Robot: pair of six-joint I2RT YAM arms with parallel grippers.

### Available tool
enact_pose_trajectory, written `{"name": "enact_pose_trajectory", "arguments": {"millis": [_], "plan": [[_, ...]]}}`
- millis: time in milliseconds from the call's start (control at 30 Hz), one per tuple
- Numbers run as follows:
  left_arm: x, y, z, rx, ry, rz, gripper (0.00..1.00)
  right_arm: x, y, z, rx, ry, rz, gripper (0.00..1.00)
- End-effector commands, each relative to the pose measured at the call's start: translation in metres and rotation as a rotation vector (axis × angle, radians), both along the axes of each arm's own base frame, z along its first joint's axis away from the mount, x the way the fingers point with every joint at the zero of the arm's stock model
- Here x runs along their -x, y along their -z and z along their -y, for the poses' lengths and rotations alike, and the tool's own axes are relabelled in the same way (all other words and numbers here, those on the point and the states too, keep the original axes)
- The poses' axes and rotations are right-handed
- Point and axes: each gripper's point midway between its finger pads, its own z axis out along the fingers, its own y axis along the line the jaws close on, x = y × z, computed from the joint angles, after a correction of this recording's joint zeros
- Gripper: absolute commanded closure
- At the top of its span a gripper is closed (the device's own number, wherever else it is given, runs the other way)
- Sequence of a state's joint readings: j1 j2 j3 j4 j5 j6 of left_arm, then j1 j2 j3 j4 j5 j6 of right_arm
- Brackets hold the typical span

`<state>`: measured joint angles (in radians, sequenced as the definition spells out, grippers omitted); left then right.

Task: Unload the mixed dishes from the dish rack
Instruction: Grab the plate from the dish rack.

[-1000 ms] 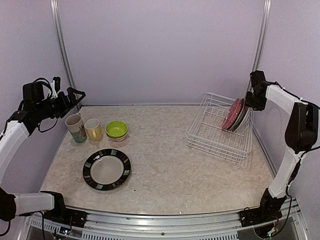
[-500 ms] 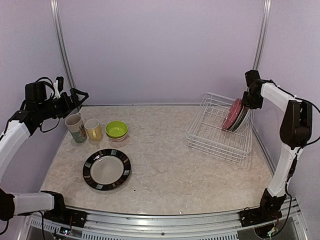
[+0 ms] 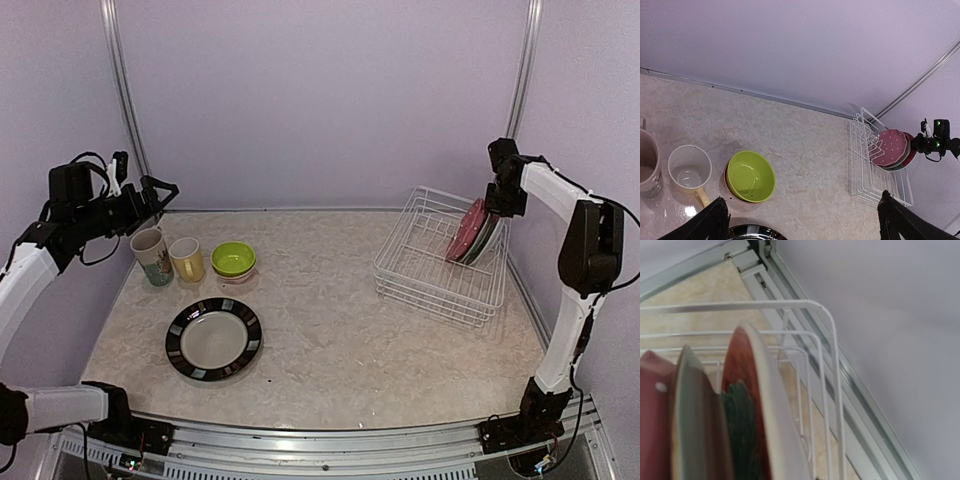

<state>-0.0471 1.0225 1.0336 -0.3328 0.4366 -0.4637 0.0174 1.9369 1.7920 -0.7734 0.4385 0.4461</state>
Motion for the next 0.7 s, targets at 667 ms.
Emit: {"name": "enact_pose_trajectory", "arguments": {"millis": [667], "plan": [[0.013,-0.013,0.004,0.062,0.043,0.024,0.01,0.073,-0.102,0.000,0.134,0.048,0.072,1.00]]}}
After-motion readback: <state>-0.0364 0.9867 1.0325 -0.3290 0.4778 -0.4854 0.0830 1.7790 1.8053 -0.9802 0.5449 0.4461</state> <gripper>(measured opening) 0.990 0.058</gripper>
